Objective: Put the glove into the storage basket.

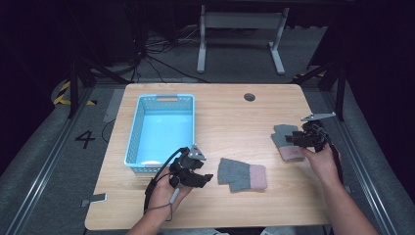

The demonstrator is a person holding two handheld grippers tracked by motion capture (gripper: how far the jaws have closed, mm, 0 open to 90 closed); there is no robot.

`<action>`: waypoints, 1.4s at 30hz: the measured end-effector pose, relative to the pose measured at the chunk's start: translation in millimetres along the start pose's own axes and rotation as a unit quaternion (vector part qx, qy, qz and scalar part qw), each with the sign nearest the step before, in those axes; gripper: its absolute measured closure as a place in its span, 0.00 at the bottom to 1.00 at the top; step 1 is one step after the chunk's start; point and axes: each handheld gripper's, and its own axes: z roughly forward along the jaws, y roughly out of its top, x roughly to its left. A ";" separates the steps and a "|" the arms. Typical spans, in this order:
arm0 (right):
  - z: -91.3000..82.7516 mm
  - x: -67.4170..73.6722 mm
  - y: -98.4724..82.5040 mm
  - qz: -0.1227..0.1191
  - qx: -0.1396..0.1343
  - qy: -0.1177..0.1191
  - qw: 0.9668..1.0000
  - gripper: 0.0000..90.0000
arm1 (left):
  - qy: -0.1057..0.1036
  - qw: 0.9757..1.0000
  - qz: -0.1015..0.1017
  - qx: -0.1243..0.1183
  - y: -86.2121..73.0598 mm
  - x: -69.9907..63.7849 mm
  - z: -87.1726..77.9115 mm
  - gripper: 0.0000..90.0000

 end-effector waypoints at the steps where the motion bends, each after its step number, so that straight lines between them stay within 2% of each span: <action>1: 2.1 -1.4 0.0 0.004 0.003 -0.002 1.000 0.63 | 0.001 1.000 -0.001 0.002 -0.9 0.2 -0.3 0.51; 7: 16.3 -8.7 0.5 0.014 0.025 -0.015 0.999 0.62 | 0.004 1.000 -0.004 0.003 -3.3 -0.3 -1.3 0.51; 14: 28.5 -7.3 -0.1 0.007 0.054 -0.032 0.998 0.61 | 0.003 1.000 -0.003 0.009 -3.5 0.4 -1.0 0.50; 19: 31.4 -6.9 -0.6 0.004 0.062 -0.041 0.997 0.60 | 0.004 1.000 -0.004 0.007 -3.6 0.7 -1.3 0.50; 30: 36.2 -9.1 -2.8 0.007 0.070 -0.030 0.997 0.59 | 0.006 1.000 -0.007 0.008 -3.8 1.4 -1.3 0.49; 36: 36.3 -9.9 -3.3 0.011 0.068 -0.029 0.997 0.67 | 0.009 1.000 -0.005 0.004 -3.8 0.1 -1.7 0.49; 42: 35.8 -11.8 -3.7 0.008 0.065 -0.027 0.997 0.80 | 0.009 1.000 -0.008 0.001 -3.9 0.4 -3.3 0.49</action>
